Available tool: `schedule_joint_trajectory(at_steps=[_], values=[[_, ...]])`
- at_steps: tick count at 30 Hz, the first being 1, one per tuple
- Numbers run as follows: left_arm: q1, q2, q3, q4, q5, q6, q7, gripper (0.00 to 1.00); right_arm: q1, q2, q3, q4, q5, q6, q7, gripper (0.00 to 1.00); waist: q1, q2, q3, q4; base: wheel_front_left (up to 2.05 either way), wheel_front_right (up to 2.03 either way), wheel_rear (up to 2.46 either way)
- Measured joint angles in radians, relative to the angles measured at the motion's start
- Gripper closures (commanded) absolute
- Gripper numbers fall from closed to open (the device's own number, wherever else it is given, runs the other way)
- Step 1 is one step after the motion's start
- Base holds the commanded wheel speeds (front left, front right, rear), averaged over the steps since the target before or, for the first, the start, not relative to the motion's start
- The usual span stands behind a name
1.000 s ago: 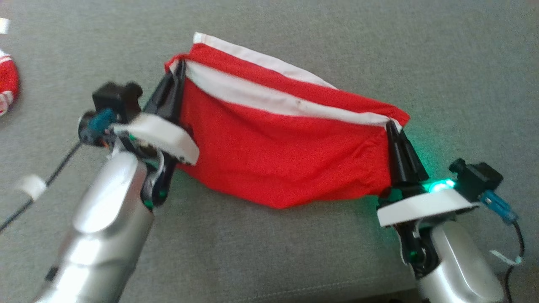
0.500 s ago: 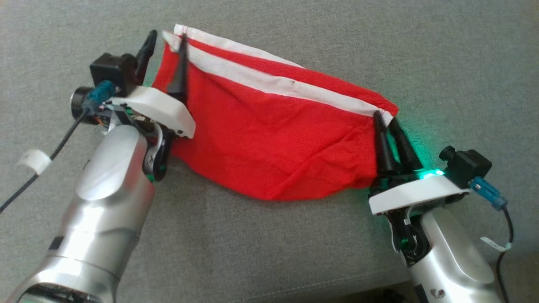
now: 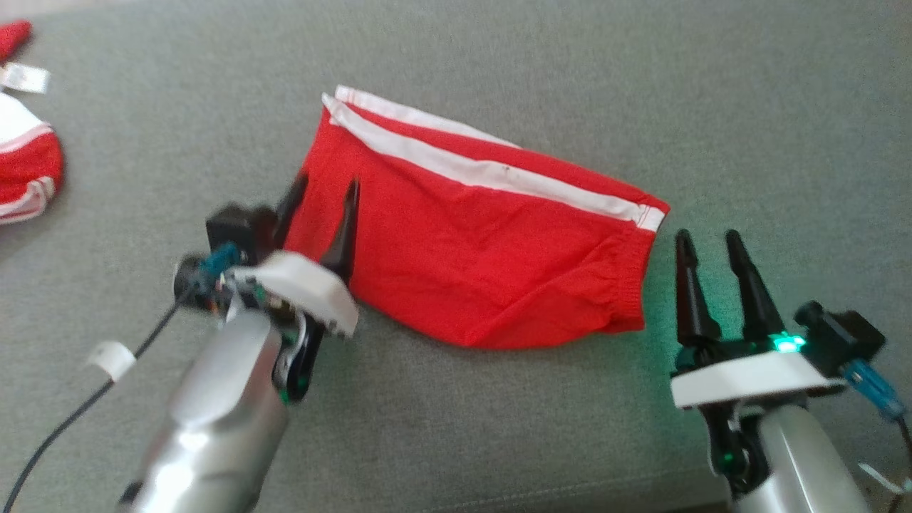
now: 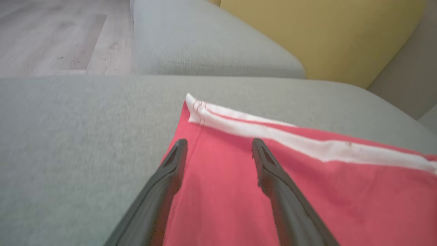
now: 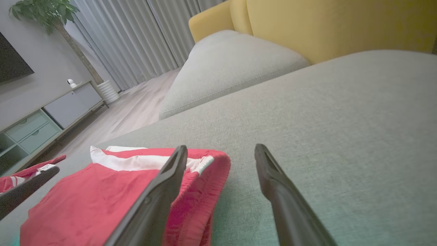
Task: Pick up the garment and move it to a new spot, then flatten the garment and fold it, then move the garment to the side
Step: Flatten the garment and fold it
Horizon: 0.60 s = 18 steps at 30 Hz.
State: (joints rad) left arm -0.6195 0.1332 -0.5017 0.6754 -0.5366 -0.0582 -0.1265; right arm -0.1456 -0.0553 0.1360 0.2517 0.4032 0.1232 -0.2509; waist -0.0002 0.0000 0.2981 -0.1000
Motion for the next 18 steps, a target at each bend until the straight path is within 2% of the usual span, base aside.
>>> schedule_joint_trajectory(at_steps=[4,8,18], values=[[0.064,0.014,-0.010,0.015,-0.023,0.024,0.080,0.00,0.045,0.001,-0.034,-0.040,-0.052,0.000,0.000,0.00,0.0000,0.0000,-0.052,0.006,0.00,0.00,0.00],[0.095,0.022,-0.003,0.020,-0.038,0.056,0.099,0.00,0.078,0.004,-0.050,-0.097,-0.062,0.000,0.015,0.00,-0.0002,0.0000,-0.089,-0.003,0.00,0.00,0.00],[0.087,0.053,0.021,0.034,-0.055,0.093,0.155,0.00,0.128,0.007,-0.058,-0.174,-0.063,0.000,0.058,0.00,0.0002,0.0000,-0.076,-0.053,0.00,0.00,0.00]])
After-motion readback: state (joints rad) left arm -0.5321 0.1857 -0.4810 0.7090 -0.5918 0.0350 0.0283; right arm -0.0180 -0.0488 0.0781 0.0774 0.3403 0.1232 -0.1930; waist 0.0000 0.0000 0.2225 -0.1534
